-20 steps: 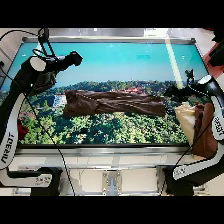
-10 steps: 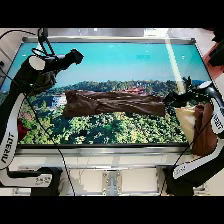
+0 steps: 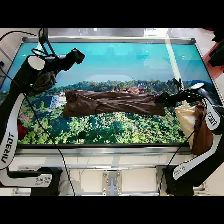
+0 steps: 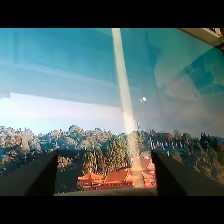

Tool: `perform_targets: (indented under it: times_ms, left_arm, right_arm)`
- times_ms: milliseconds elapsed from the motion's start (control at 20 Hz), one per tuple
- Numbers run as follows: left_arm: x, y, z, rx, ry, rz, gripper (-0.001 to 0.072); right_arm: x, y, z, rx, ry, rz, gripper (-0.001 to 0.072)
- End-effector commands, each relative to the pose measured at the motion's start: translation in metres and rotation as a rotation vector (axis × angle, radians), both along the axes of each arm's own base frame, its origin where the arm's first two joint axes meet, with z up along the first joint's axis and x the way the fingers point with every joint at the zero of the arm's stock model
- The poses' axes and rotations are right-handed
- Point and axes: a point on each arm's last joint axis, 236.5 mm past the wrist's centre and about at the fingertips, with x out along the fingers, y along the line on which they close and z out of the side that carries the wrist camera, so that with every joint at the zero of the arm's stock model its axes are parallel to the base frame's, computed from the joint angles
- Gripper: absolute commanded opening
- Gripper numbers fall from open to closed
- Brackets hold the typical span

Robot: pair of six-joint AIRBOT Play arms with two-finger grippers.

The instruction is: Fold the shirts.

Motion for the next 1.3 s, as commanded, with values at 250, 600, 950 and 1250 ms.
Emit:
perform_targets:
  times_ms: [250, 600, 950, 1250]
  left_arm:
    - [-0.045, -0.060, -0.092, 0.064, 0.272, -0.244, 0.0016]
    - [-0.098, -0.201, -0.213, 0.209, 0.352, -0.491, 0.0014]
    - [-0.090, -0.218, -0.255, 0.276, 0.399, -0.512, 0.0015]
    - [-0.017, -0.094, -0.167, 0.701, 0.268, -0.442, 0.0017]
  right_arm:
    - [0.015, 0.026, 0.056, 0.103, -0.075, -0.031, 0.0027]
    - [0.027, 0.064, 0.182, 0.037, -0.297, 0.035, 0.0026]
    - [0.014, 0.183, 0.207, -0.018, -0.384, 0.256, 0.0026]
    - [0.028, 0.258, 0.261, 0.030, -0.582, 0.244, 0.0025]
